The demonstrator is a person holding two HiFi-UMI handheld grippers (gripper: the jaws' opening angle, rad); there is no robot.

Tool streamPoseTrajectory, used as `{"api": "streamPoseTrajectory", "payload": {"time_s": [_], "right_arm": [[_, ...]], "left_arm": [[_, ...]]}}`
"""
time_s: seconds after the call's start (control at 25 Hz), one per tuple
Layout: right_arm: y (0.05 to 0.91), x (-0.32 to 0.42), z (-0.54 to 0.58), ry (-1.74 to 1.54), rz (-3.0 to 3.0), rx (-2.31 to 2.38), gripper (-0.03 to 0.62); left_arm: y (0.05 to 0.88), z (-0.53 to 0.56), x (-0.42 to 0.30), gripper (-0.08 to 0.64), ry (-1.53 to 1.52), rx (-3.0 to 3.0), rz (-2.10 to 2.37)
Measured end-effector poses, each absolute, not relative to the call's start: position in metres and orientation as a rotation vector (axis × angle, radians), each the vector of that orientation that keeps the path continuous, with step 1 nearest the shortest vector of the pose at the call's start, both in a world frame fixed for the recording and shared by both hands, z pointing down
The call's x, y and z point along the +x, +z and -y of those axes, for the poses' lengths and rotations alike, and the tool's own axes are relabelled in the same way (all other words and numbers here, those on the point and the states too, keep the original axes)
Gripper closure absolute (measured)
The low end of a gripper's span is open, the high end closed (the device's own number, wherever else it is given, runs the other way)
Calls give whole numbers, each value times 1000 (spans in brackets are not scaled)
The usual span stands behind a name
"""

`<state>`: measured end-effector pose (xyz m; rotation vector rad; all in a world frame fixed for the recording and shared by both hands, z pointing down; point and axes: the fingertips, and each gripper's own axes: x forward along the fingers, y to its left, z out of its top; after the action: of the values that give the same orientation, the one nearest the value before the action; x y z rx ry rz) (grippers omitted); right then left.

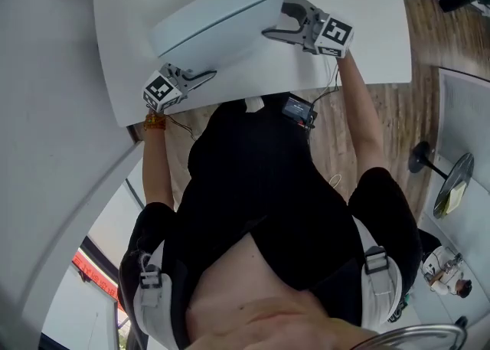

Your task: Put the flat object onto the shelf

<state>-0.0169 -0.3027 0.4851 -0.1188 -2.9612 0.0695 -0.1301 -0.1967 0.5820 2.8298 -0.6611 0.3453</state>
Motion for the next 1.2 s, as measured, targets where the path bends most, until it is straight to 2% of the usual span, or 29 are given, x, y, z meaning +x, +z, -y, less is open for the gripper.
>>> {"api": "streamPoseTrajectory", "payload": {"time_s": [0.32, 0.92, 1.2], "right_arm": [[495, -8, 301, 298, 3012, -168, 288], [502, -16, 275, 285, 2970, -237, 279], [489, -15, 269, 479, 3042, -257, 284]], "left_arm": [[581, 191, -122, 270, 276, 2850, 664], [588, 177, -122, 276, 346, 2876, 547], [583, 177, -112, 272, 352, 2825, 448]]}}
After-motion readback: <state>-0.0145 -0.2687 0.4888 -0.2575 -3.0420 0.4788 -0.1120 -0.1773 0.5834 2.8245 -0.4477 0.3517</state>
